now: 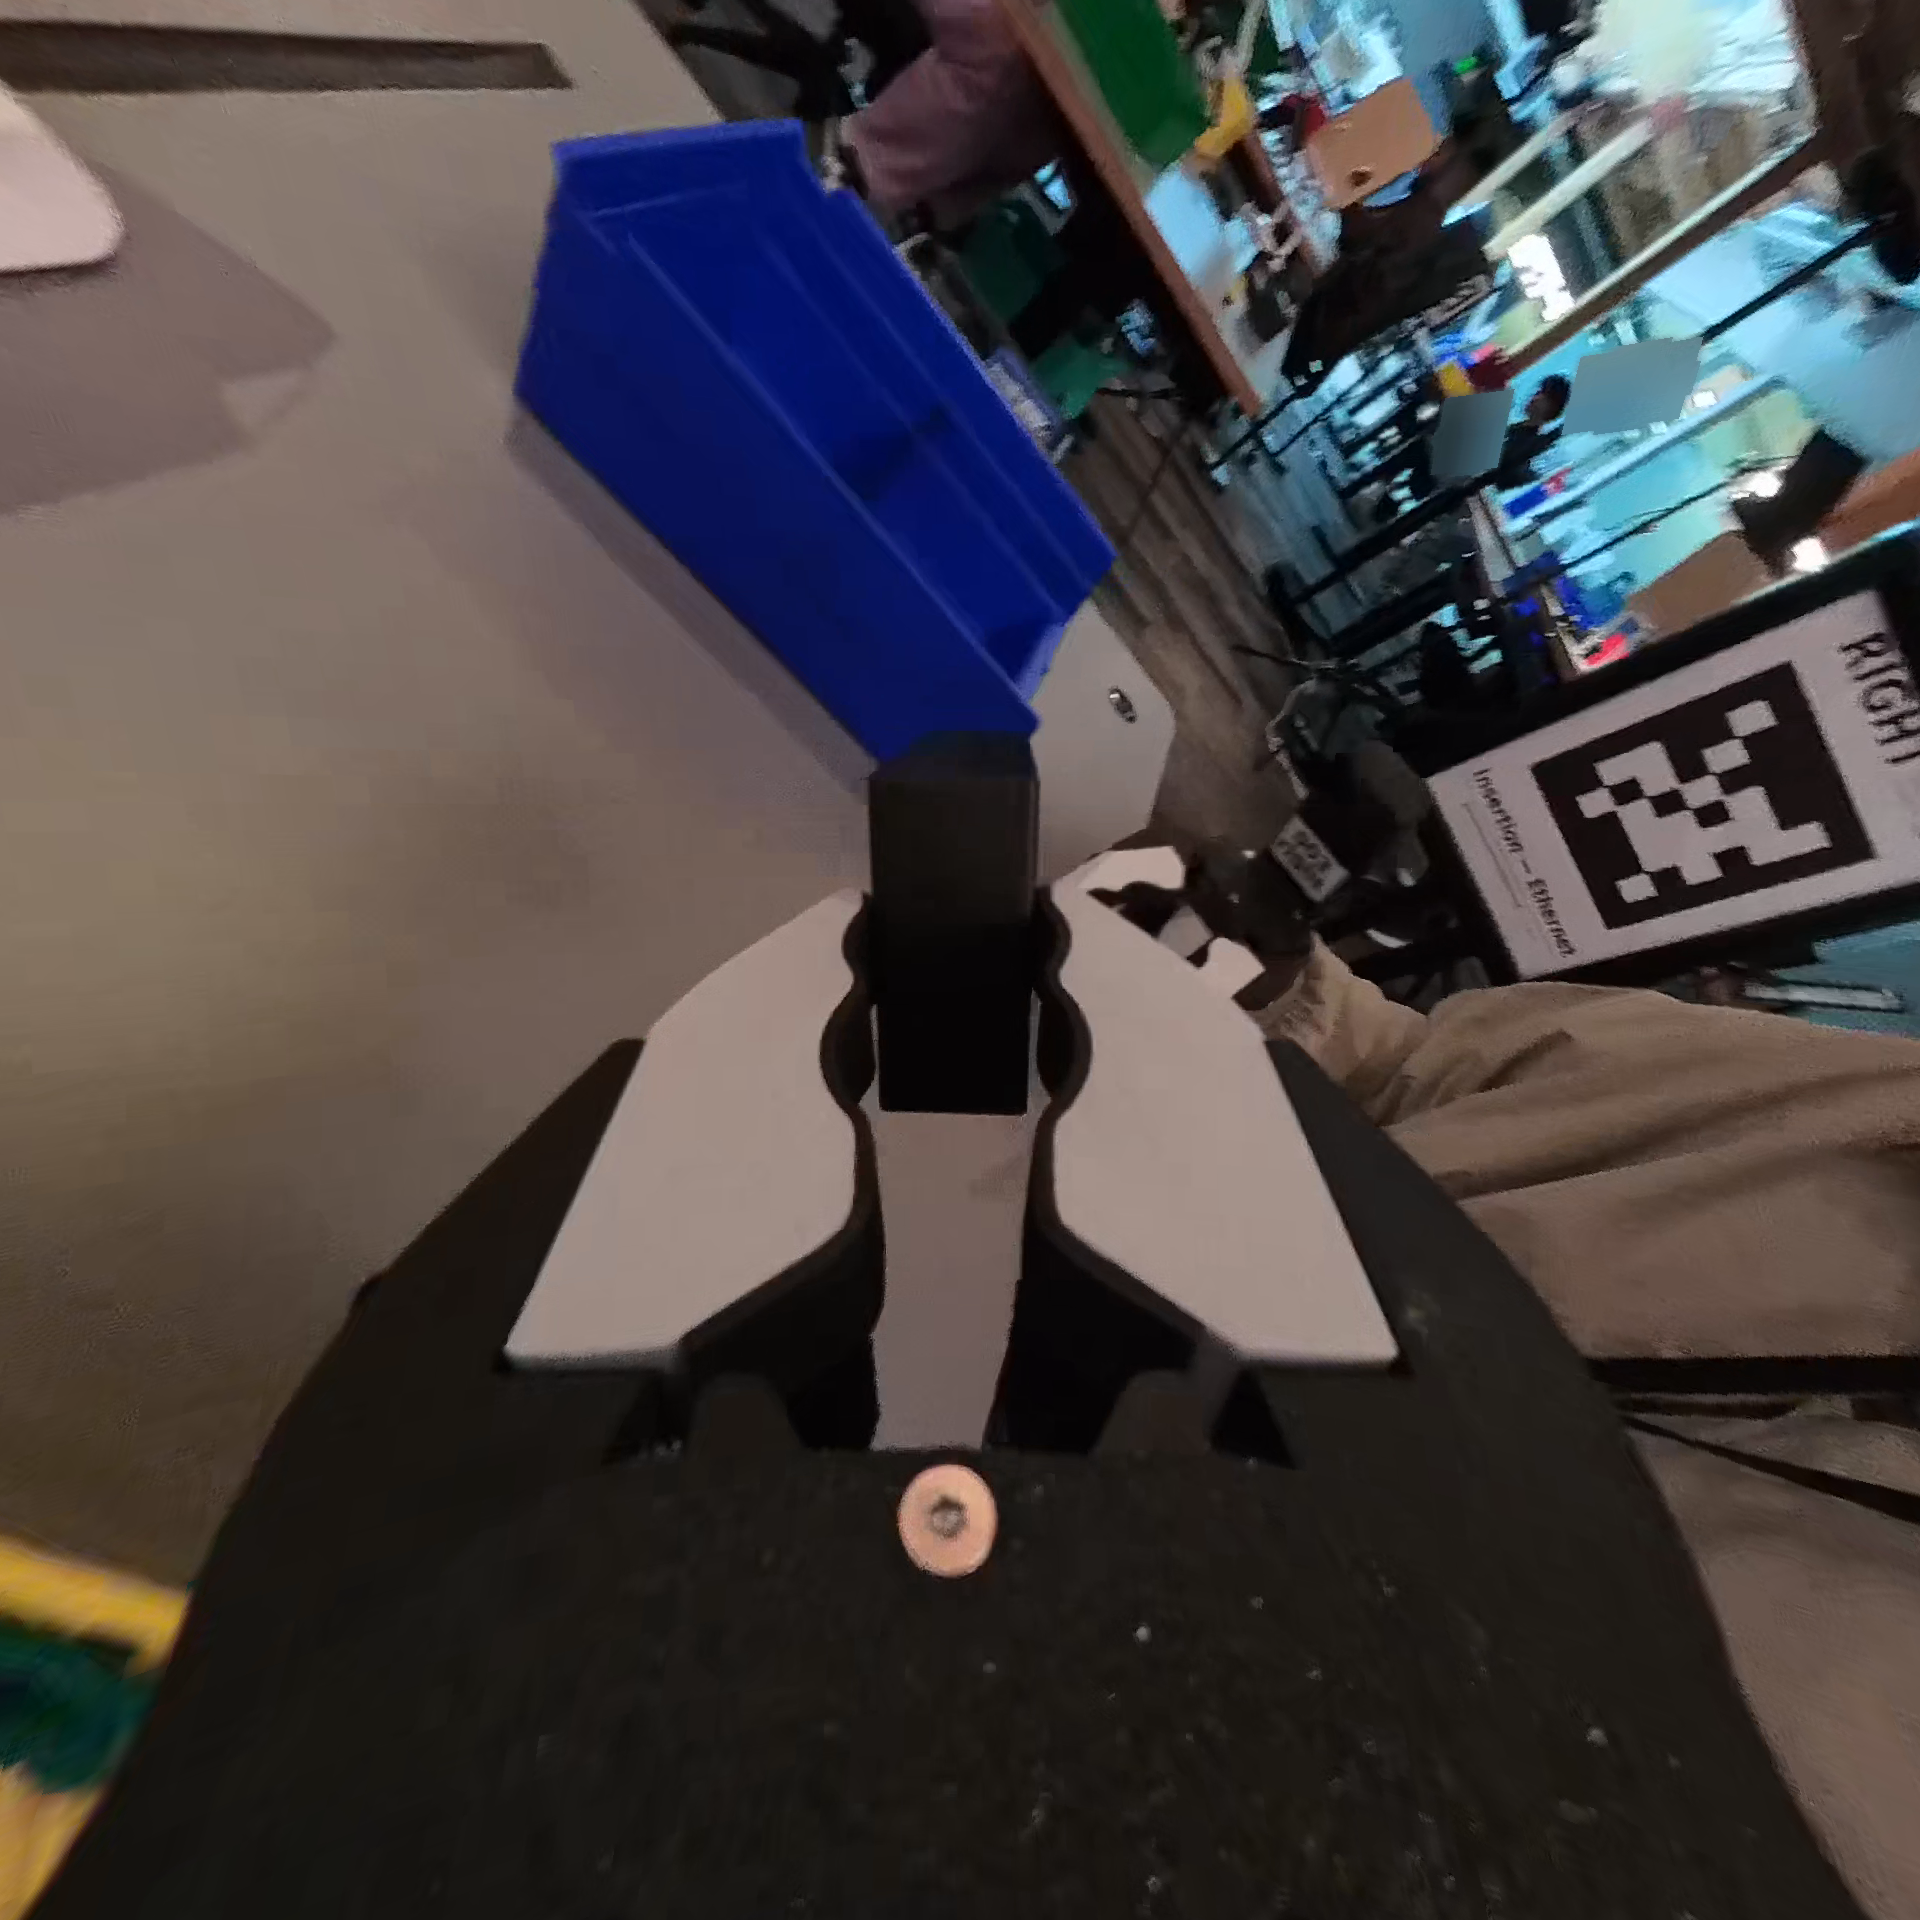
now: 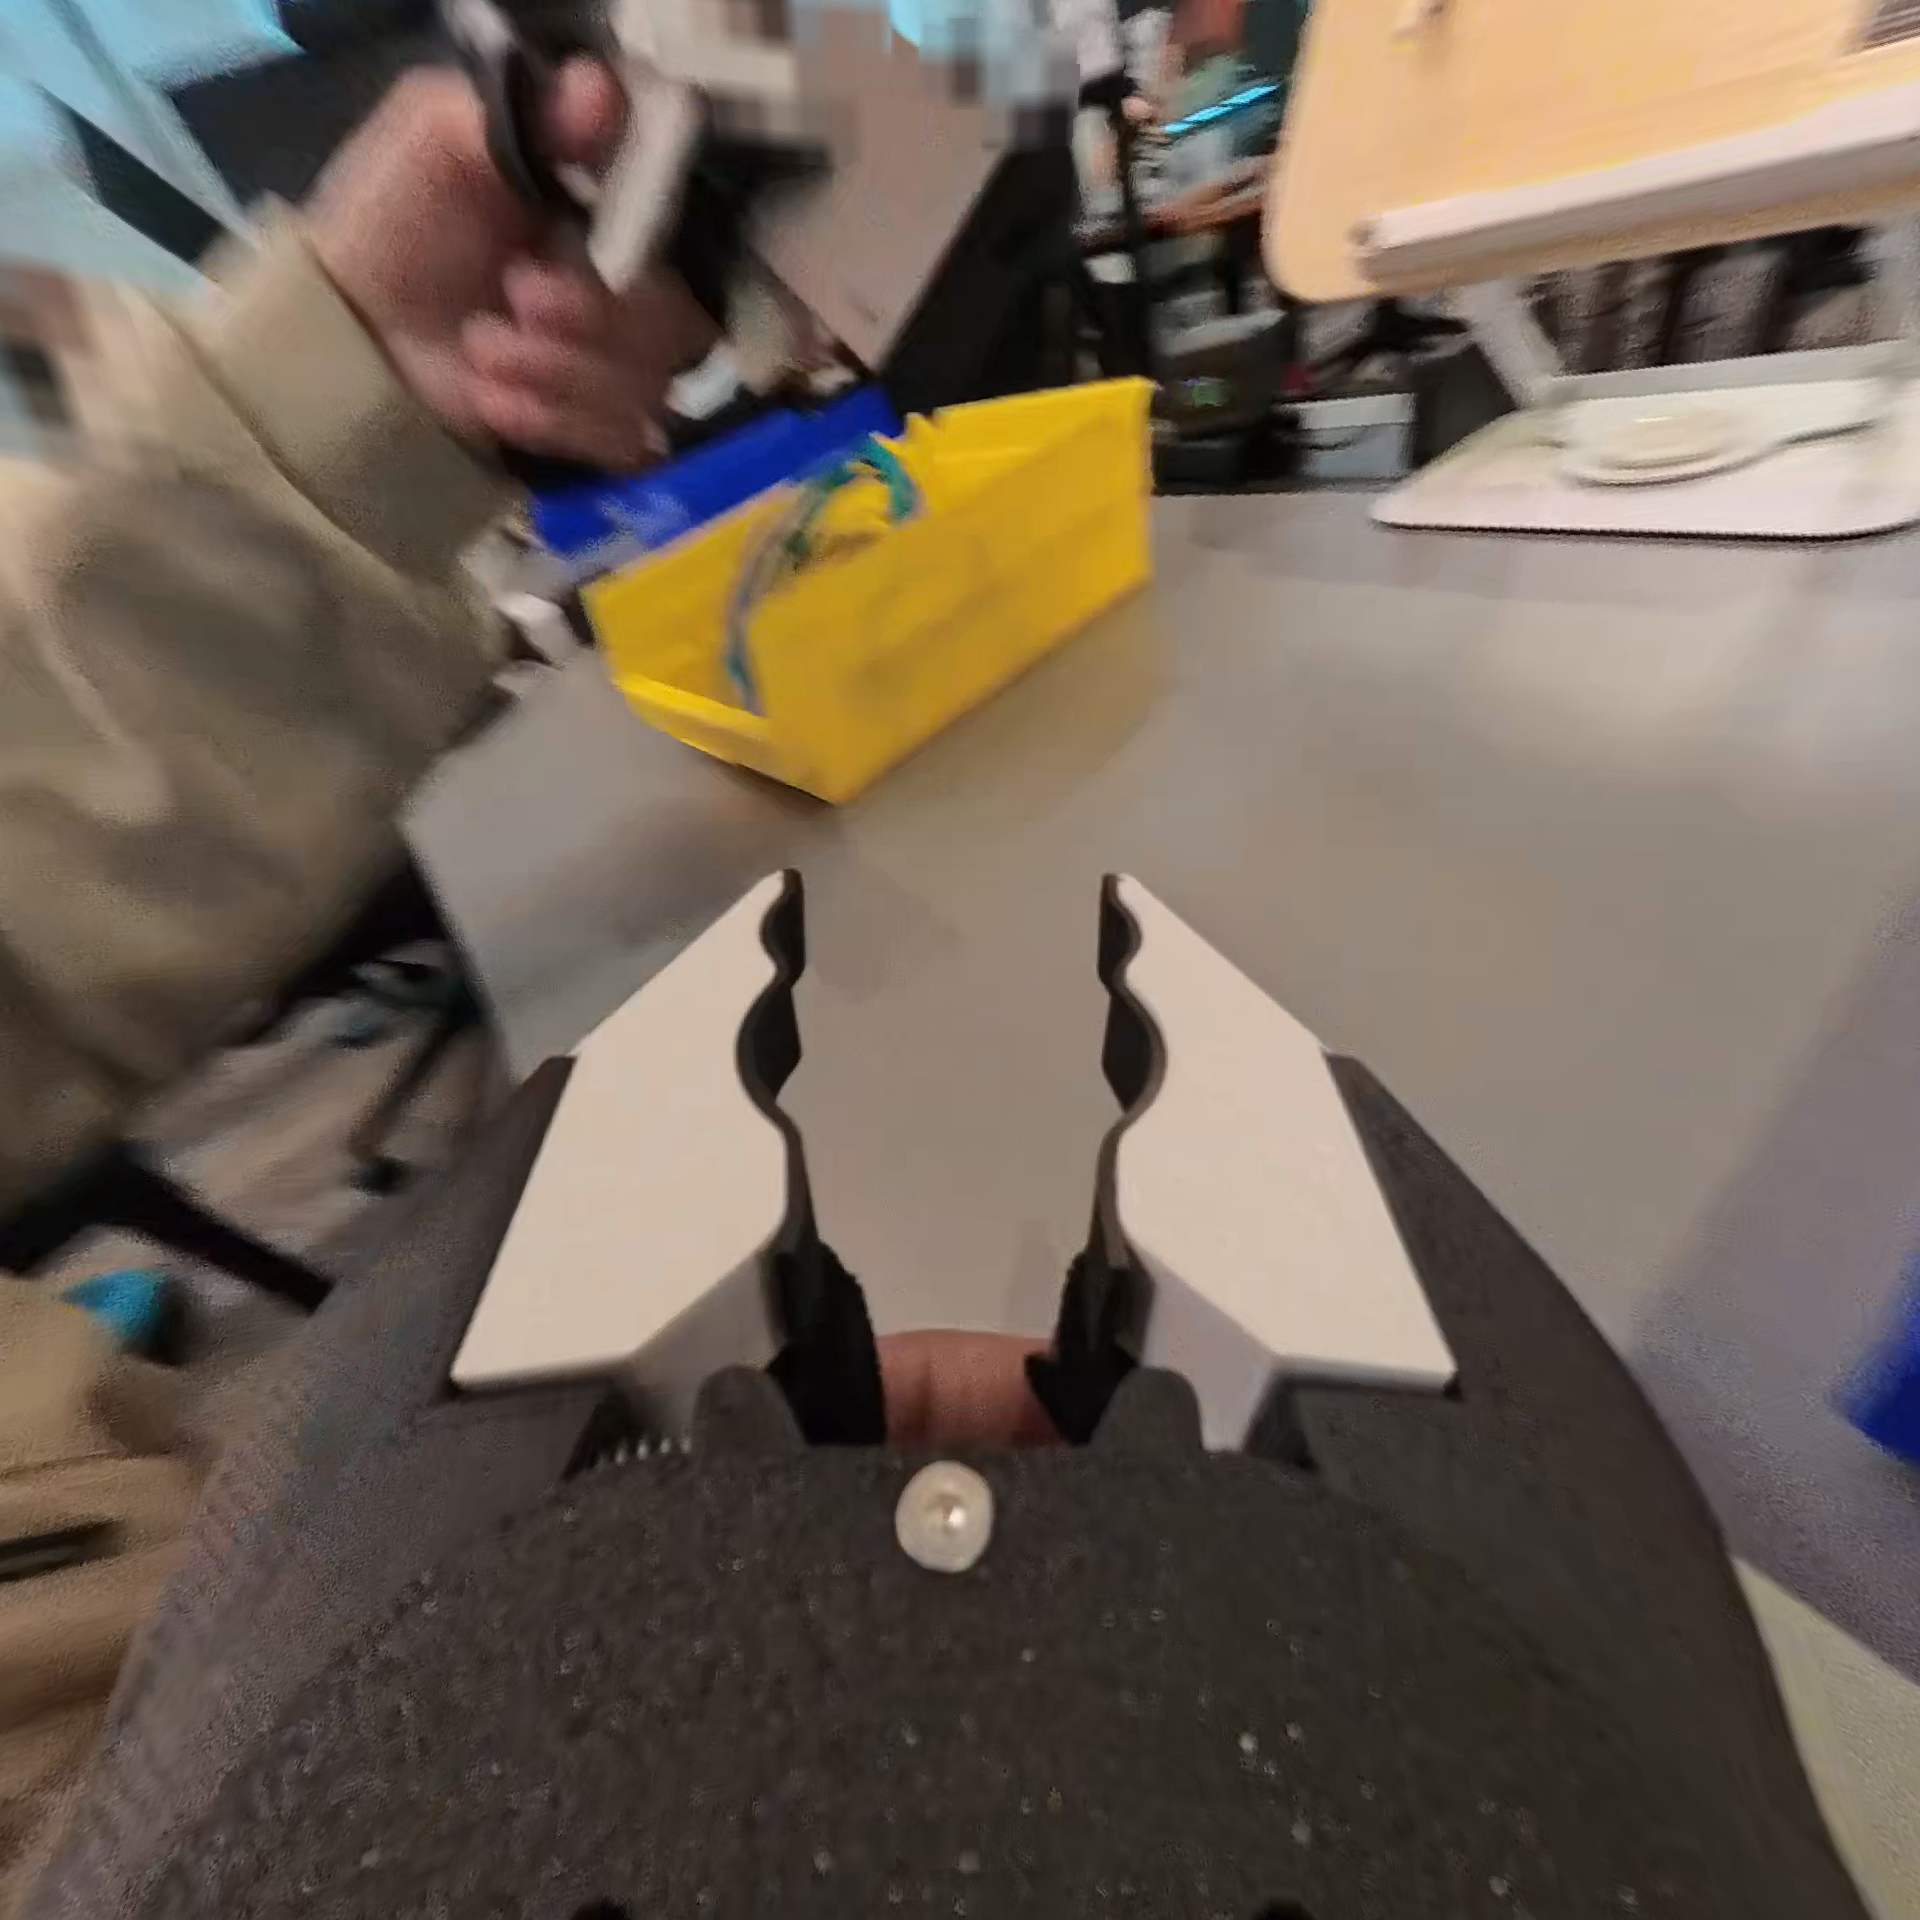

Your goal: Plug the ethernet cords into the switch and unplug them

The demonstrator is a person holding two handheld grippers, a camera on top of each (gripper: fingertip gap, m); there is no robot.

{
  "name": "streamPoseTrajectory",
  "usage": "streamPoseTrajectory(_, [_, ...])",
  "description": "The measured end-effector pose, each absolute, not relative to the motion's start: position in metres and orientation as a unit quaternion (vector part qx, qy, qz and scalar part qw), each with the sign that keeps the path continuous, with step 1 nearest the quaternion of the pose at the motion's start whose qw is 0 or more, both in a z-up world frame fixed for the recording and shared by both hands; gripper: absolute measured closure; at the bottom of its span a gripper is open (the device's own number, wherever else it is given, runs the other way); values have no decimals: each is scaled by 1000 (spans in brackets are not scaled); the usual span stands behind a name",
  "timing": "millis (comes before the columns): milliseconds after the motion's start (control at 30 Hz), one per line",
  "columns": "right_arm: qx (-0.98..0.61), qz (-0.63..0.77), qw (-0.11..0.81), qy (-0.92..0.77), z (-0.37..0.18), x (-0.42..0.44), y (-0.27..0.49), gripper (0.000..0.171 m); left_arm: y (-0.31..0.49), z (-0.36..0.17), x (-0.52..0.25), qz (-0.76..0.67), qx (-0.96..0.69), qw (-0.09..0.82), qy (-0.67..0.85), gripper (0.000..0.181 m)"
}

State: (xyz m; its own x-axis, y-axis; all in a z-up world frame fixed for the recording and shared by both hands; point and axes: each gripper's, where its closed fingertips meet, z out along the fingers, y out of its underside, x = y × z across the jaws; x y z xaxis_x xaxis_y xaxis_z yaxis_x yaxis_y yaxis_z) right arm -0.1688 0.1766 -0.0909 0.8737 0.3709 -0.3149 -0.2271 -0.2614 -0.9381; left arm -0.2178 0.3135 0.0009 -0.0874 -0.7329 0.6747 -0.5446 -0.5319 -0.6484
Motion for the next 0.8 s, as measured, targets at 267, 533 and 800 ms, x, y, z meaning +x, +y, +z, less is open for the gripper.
streamPoseTrajectory(267, [-636,484,600,-22,-10,-200,210,118,232,15,-198,-716,-537,104,433,155])
streamPoseTrajectory(533, [-654,479,585,-28,-36,-196,210,146,221,-34,-207,-666,-562,144,468,153])
streamPoseTrajectory(800, [-757,-60,622,-191,-77,-156,229,146,252,-77,-219,-531,-669,258,452,125])
